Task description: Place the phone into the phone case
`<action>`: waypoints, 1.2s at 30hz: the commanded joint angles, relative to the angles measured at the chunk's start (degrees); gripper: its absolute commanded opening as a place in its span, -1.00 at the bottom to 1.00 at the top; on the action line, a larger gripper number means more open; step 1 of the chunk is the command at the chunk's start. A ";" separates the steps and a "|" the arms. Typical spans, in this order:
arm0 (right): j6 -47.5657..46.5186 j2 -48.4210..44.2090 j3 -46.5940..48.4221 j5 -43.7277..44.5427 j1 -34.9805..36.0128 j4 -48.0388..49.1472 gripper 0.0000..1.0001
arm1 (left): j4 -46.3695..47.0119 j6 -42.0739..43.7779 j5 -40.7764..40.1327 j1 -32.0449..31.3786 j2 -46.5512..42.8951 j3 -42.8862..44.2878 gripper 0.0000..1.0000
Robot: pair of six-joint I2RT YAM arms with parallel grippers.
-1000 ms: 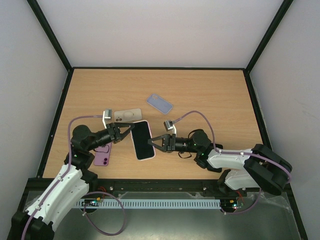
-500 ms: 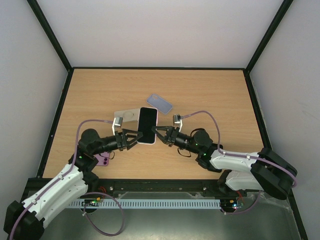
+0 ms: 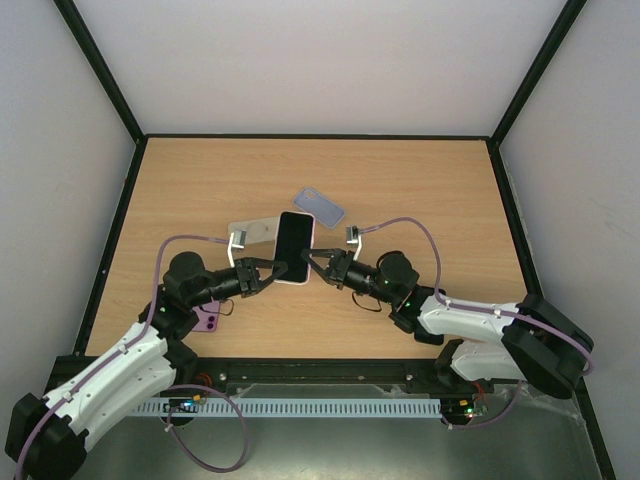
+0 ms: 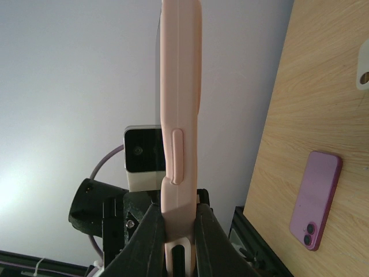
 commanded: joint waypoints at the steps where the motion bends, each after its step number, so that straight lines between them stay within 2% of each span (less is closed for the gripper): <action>1: -2.24 -1.37 1.39 -0.48 -0.56 2.32 -0.87 | -5.07 3.75 -2.08 -0.09 0.02 2.06 -0.90; 2: -2.18 -1.46 1.21 -0.51 -0.57 2.41 -0.87 | -5.35 3.91 -2.28 -0.08 -0.11 2.16 -0.83; 4: -2.12 -1.83 1.00 -0.69 -0.67 2.59 -0.87 | -5.78 3.79 -2.71 -0.08 -0.37 2.13 -0.37; 5: -1.95 -2.02 0.84 -0.69 -0.64 2.61 -0.87 | -6.07 3.76 -2.95 -0.06 -0.40 2.18 -0.25; 7: -1.73 -2.65 0.21 -0.63 -0.72 2.78 -0.87 | -6.48 3.76 -3.23 -0.08 -0.44 2.11 -0.15; 13: -0.14 -4.20 -1.30 -1.02 -0.97 4.06 -0.87 | -4.91 2.44 -3.35 0.04 -1.44 1.75 -0.12; 15: 0.16 -4.51 -1.67 -1.34 -0.99 4.34 -0.87 | -2.94 1.08 -3.31 0.09 -2.36 1.07 -0.33; 18: 0.61 -4.73 -2.29 -1.53 -1.04 5.08 -0.87 | -1.06 0.00 -3.39 0.25 -3.08 0.58 -0.89; 20: 0.87 -4.69 -2.69 -1.48 -1.06 5.61 -0.87 | -1.72 0.11 -3.72 0.27 -2.76 0.77 -0.95; 29: 1.60 -3.75 -2.17 -1.38 -1.15 6.78 -0.87 | -10.40 3.69 -5.27 0.39 -0.87 4.73 -0.95; 31: 2.20 -3.52 -2.04 -1.52 -1.13 7.70 -0.87 | -8.72 2.20 -4.35 0.41 -1.26 4.56 -0.77; 32: 2.93 -3.51 -2.01 -1.36 -1.12 8.62 -0.87 | -7.43 1.20 -3.75 0.39 -1.44 4.31 -0.53; 33: 3.46 -3.51 -2.11 -1.27 -1.11 9.18 -0.87 | -6.10 -0.04 -2.98 0.42 -1.61 3.88 -0.42; 36: 5.28 -3.62 -2.33 -0.68 -1.13 11.25 -0.88 | -2.87 -2.17 -1.24 0.42 -2.03 2.57 -0.21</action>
